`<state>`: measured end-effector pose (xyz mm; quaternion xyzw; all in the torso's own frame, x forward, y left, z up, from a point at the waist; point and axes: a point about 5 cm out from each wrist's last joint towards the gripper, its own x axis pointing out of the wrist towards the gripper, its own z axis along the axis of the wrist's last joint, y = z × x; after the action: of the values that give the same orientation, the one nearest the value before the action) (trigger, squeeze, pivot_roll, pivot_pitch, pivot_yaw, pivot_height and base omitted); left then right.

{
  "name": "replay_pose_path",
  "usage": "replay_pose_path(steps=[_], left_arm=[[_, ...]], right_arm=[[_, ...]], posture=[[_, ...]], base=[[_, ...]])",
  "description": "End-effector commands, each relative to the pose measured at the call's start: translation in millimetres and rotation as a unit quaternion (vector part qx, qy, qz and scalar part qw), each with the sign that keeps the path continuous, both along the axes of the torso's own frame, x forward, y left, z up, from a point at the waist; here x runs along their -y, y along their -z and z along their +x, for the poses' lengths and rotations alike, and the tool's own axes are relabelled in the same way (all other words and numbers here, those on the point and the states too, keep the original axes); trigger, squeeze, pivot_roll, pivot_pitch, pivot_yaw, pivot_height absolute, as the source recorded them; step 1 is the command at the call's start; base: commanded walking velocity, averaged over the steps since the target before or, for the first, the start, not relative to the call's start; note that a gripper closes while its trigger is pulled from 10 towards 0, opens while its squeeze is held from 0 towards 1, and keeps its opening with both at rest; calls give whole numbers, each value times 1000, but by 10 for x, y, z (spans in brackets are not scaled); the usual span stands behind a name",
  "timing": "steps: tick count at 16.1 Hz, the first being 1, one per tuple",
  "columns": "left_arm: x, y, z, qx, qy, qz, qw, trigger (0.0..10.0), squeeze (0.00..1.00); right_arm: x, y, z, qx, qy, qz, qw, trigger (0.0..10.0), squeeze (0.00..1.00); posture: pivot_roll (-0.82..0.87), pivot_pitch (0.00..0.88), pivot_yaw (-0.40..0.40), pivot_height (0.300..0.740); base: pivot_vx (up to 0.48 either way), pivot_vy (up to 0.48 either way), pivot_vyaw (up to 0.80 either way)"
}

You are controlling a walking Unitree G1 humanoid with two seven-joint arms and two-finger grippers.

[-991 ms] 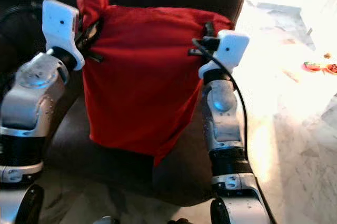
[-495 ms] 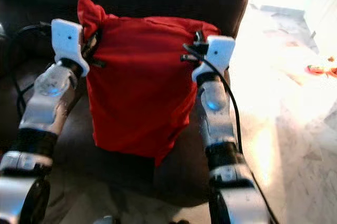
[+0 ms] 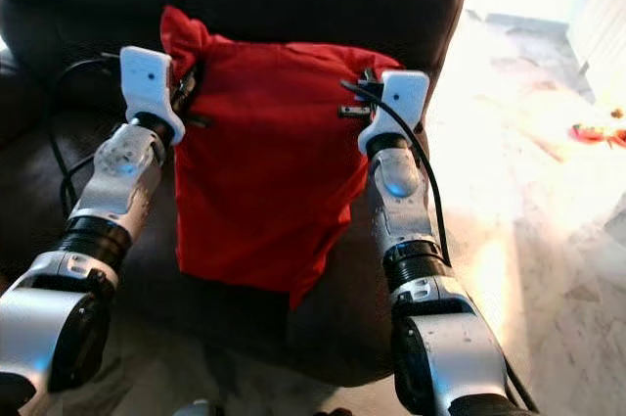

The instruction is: Move the pillow to the sofa from floor

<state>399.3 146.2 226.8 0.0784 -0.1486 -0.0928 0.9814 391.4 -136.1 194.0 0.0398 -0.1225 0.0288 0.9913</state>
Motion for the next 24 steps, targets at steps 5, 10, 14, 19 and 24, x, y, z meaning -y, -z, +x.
replay_pose_path(steps=[5,10,14,19,24], left_arm=[[59,47,60,-15,-4,9,1000,10000,0],[53,23,80,-7,-7,10,1000,10000,1000],[73,-7,85,1,-4,8,1000,10000,1000],[71,-21,88,7,-5,5,1000,10000,1000],[67,-40,88,14,-11,1,1000,10000,1000]], right_arm=[[-14,-26,66,-5,-8,5,1000,10000,0],[-15,-91,101,3,-9,7,1000,10000,0],[-39,-83,99,6,-21,6,1000,10000,1000],[-33,-95,107,9,-17,2,1000,10000,1000],[-90,-130,103,23,-32,-7,999,10000,1000]], posture=[[116,95,-60,740],[114,99,-59,740],[116,98,-61,740],[117,100,-60,740],[122,101,-59,740]], base=[[0,0,0],[0,0,0],[0,0,0],[0,0,0],[0,0,0]])
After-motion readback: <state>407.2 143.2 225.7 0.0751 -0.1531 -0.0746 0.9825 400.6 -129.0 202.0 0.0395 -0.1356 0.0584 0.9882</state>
